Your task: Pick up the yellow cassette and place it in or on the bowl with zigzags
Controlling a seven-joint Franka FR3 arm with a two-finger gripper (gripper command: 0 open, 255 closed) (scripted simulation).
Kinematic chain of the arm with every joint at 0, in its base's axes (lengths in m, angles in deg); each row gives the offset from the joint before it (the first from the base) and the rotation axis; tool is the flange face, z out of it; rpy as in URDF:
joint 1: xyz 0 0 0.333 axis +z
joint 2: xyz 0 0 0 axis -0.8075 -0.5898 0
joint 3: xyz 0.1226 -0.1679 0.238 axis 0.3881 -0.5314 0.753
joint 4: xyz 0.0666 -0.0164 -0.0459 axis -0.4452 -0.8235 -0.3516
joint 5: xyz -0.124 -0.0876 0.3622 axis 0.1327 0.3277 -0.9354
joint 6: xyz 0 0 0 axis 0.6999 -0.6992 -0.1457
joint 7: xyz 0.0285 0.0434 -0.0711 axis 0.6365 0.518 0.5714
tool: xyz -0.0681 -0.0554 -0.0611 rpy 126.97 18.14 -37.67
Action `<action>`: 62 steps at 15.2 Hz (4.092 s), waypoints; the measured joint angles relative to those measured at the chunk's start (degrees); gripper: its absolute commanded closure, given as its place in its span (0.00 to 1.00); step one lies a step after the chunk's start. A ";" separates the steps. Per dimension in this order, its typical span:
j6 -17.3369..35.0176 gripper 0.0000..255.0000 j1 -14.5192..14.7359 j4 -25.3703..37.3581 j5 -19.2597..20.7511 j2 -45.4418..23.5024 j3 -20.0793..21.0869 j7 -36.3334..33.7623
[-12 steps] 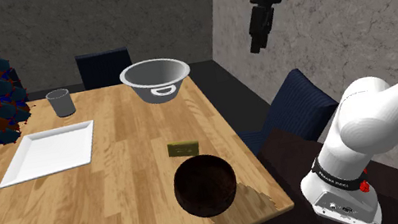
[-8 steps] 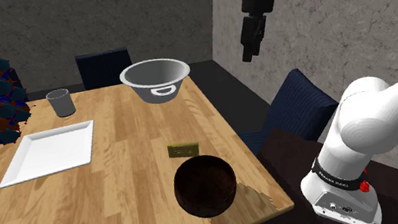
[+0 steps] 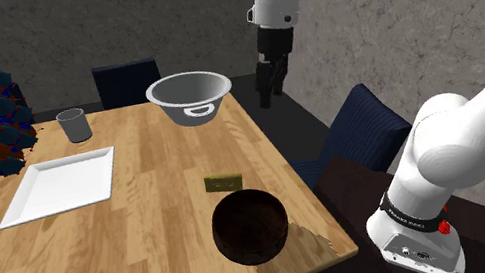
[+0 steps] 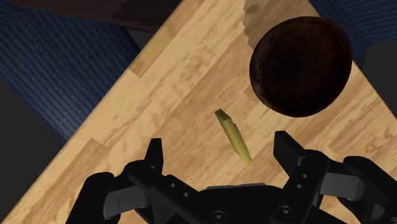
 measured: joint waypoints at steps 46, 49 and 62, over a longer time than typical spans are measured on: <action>34.63 1.00 3.18 9.30 12.81 -42.44 12.95 -17.44; 32.61 1.00 3.11 9.85 12.03 -40.86 13.13 -16.96; 23.15 1.00 2.87 14.03 9.49 -35.26 13.28 -15.16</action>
